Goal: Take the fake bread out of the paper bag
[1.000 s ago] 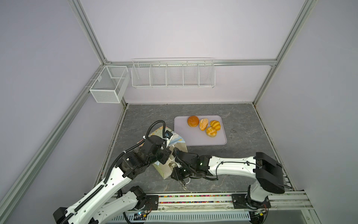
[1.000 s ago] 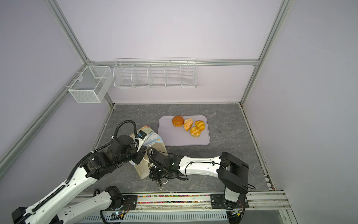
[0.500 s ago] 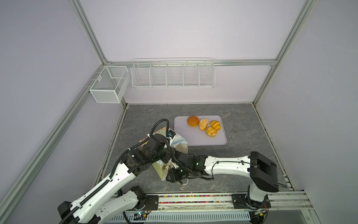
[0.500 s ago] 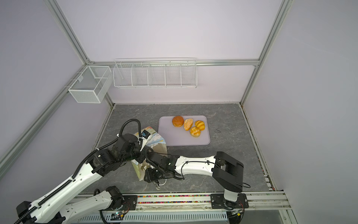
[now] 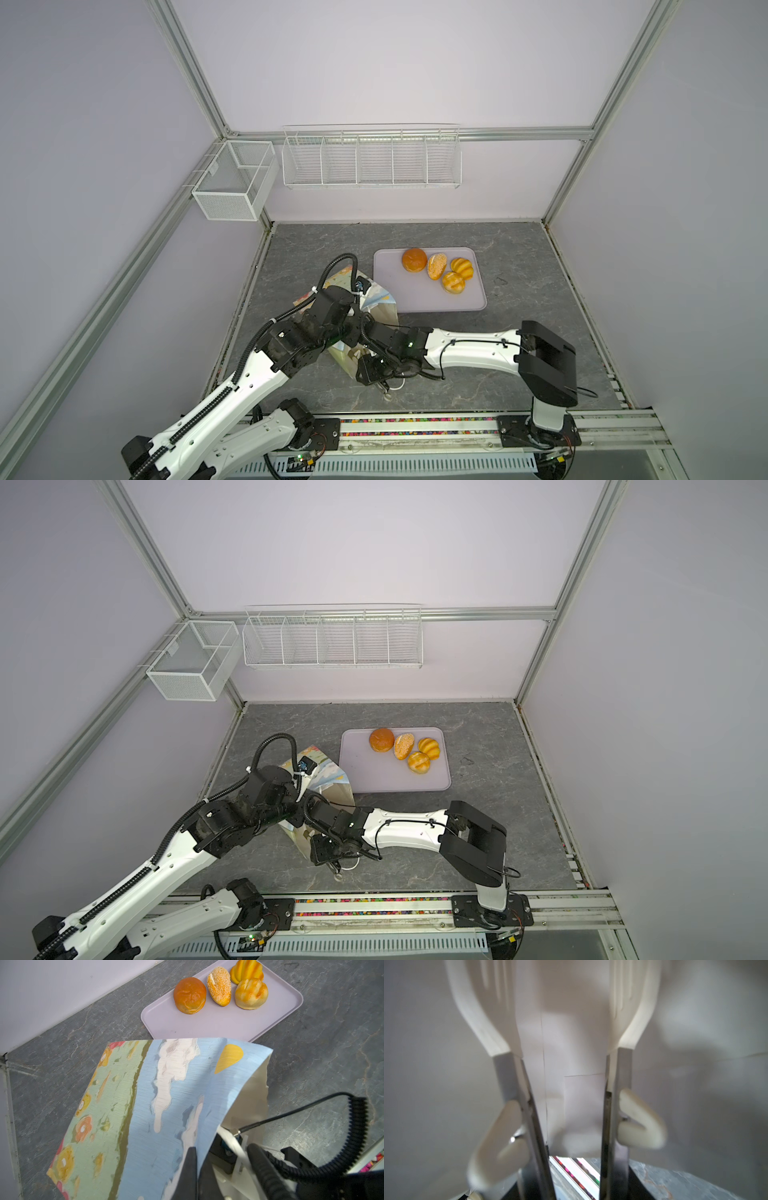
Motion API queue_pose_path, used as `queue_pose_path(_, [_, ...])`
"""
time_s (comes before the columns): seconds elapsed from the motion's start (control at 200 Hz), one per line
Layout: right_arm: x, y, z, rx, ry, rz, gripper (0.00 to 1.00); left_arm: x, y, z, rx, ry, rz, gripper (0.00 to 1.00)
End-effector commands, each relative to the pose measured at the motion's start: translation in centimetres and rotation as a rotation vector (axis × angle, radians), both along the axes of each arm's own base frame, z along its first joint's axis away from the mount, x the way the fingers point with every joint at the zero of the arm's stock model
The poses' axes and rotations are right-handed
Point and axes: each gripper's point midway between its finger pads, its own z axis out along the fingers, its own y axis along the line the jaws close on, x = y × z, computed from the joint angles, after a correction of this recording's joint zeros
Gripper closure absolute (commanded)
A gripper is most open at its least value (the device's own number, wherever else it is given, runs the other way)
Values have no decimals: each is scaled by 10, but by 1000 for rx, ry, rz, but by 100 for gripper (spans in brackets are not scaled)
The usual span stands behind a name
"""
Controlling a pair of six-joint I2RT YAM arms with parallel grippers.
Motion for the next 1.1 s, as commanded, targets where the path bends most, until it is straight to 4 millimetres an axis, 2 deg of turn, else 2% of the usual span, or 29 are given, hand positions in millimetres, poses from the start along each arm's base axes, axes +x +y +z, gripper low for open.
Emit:
queue_pose_path(0.0, [24, 6, -5, -9, -39, -64, 56, -13, -32, 15, -142, 14, -113, 100])
queue_pose_path(0.075, [26, 2, -6, -14, -49, -68, 62, -14, -31, 14, -141, 10, -112, 100])
queue_pose_path(0.225, [29, -6, 2, -25, -88, -72, 81, -13, -30, 11, -132, 6, -110, 100])
queue_pose_path(0.405, [32, -21, 16, -43, -137, -71, 89, -10, -31, 7, -113, 8, -107, 100])
queue_pose_path(0.56, [24, -10, 36, 47, -149, -34, 87, -10, -31, 11, -118, -1, -117, 100])
queue_pose_path(0.69, [15, 9, 53, 133, -133, -11, 79, -12, -35, 18, -143, -7, -137, 100])
queue_pose_path(0.77, [15, 17, 56, 168, -115, -16, 68, -13, -38, 23, -166, -10, -147, 100])
queue_pose_path(0.9, [16, 20, 52, 167, -103, -29, 63, -15, -37, 33, -187, -23, -147, 100])
queue_pose_path(1.094, [20, 13, 67, 211, -146, -71, 64, -17, -32, 36, -183, -31, -138, 100])
